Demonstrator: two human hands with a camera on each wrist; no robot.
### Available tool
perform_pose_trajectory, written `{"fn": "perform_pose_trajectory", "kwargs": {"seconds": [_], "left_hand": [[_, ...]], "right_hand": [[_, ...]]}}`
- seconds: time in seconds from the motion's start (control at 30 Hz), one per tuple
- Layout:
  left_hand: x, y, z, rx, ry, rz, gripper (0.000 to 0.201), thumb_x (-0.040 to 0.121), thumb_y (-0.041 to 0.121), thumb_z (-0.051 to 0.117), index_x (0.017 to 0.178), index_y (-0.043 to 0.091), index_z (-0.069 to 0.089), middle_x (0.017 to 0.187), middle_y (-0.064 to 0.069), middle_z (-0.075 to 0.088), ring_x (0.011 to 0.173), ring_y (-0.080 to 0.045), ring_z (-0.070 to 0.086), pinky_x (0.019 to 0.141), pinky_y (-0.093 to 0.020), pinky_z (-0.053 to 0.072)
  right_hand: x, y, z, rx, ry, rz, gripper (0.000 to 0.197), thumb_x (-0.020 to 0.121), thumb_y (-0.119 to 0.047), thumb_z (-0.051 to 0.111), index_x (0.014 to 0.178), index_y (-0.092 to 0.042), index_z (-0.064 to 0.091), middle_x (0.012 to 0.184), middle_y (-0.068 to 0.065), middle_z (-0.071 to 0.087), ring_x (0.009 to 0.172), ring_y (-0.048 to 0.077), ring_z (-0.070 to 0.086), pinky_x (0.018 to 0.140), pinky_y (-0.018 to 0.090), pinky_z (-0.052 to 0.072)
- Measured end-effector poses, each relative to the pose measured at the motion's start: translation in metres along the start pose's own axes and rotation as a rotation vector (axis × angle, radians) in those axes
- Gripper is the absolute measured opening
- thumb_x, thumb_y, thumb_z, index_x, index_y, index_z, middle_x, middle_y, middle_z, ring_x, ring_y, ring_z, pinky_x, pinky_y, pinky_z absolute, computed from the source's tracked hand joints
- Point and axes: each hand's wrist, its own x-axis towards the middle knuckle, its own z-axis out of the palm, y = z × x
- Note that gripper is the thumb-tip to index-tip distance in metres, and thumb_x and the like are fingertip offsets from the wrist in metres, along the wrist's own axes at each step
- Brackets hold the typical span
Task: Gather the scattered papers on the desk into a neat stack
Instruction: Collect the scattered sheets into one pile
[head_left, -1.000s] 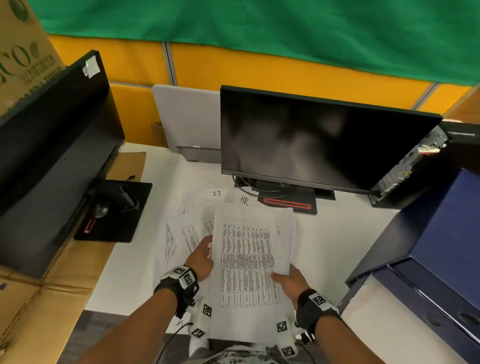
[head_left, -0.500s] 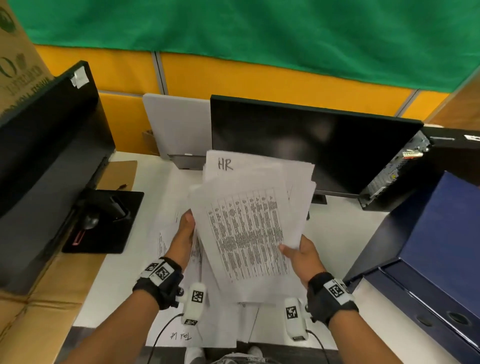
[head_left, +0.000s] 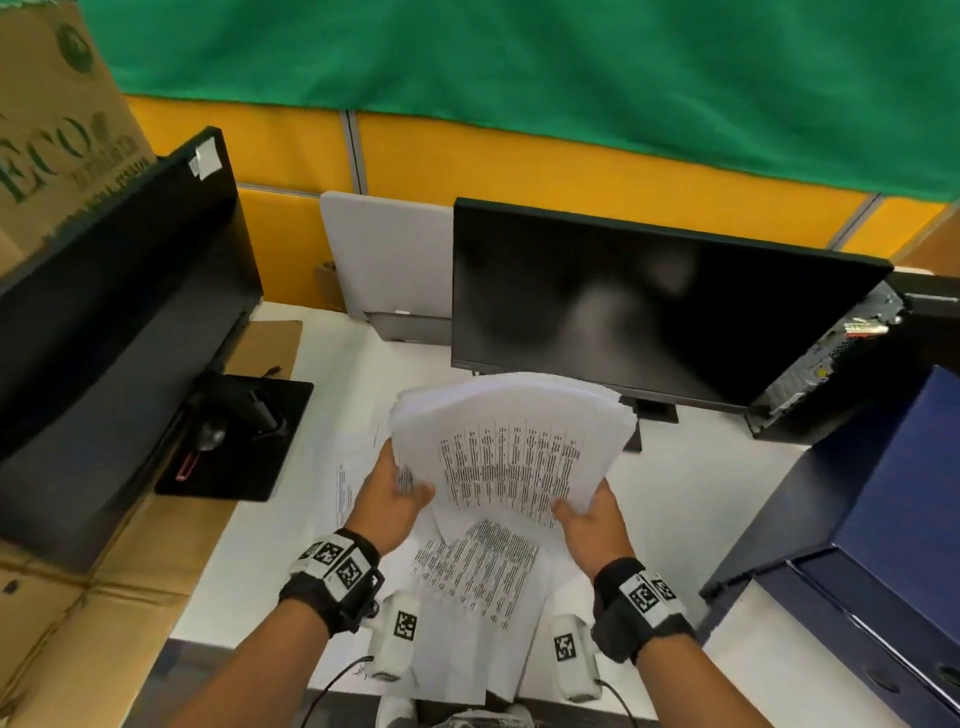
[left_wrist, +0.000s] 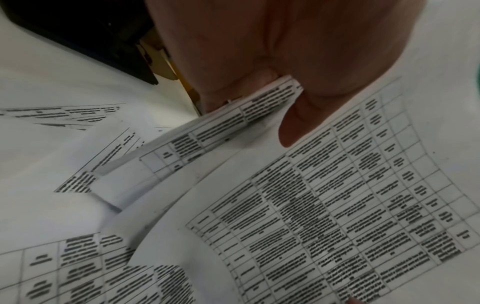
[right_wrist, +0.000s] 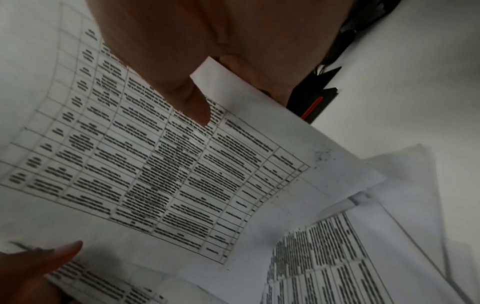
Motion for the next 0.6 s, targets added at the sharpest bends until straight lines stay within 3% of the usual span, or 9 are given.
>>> {"fn": "perform_pose_trajectory", "kwargs": {"seconds": [0.1,0.2,0.37,0.5,0.6], "left_hand": [[0.002,-0.004,0.006,0.042,-0.042,-0.048,0.058,0.088,0.002,0.062,0.138,0.022,0.041,0.122,0.009,0.059,0.110,-0.010,0.054,0.099,-0.032,0.043],[0.005,-0.008,0.012,0.080,-0.044,-0.076,0.043,0.092,0.017,0.061,0.134,0.018,0.050,0.120,0.005,0.063,0.107,-0.011,0.058,0.096,-0.031,0.047],[0.005,-0.008,0.022,0.169,-0.031,-0.052,0.035,0.095,0.033,0.055,0.124,0.016,0.060,0.109,0.004,0.068,0.104,-0.017,0.065,0.093,-0.037,0.053],[0.001,-0.011,0.023,0.173,-0.068,-0.024,0.034,0.091,0.040,0.060,0.120,0.024,0.063,0.111,0.011,0.069,0.101,-0.006,0.064,0.090,-0.026,0.051],[0.000,-0.027,0.014,0.296,-0.085,-0.060,0.017,0.093,0.035,0.059,0.107,0.027,0.064,0.099,0.012,0.070,0.087,-0.009,0.067,0.071,-0.016,0.050]], "right_hand": [[0.001,0.005,0.004,-0.003,0.004,0.021,0.045,0.089,0.001,0.056,0.128,-0.018,0.049,0.111,-0.005,0.060,0.101,0.011,0.057,0.091,0.031,0.045],[0.001,0.006,0.005,0.006,0.012,0.015,0.037,0.092,-0.008,0.057,0.127,-0.018,0.052,0.113,-0.003,0.060,0.106,0.016,0.056,0.090,0.030,0.045],[0.006,0.007,0.001,-0.006,0.068,-0.006,0.033,0.095,-0.019,0.055,0.128,-0.017,0.057,0.113,-0.006,0.062,0.105,0.012,0.056,0.091,0.026,0.042],[0.013,0.018,-0.008,-0.027,0.132,0.012,0.034,0.096,-0.017,0.053,0.130,-0.017,0.056,0.116,-0.004,0.062,0.108,0.016,0.056,0.096,0.029,0.041],[0.014,0.030,-0.011,-0.024,0.137,0.076,0.033,0.095,-0.012,0.052,0.128,-0.014,0.057,0.112,-0.003,0.062,0.106,0.018,0.056,0.095,0.029,0.040]]}}
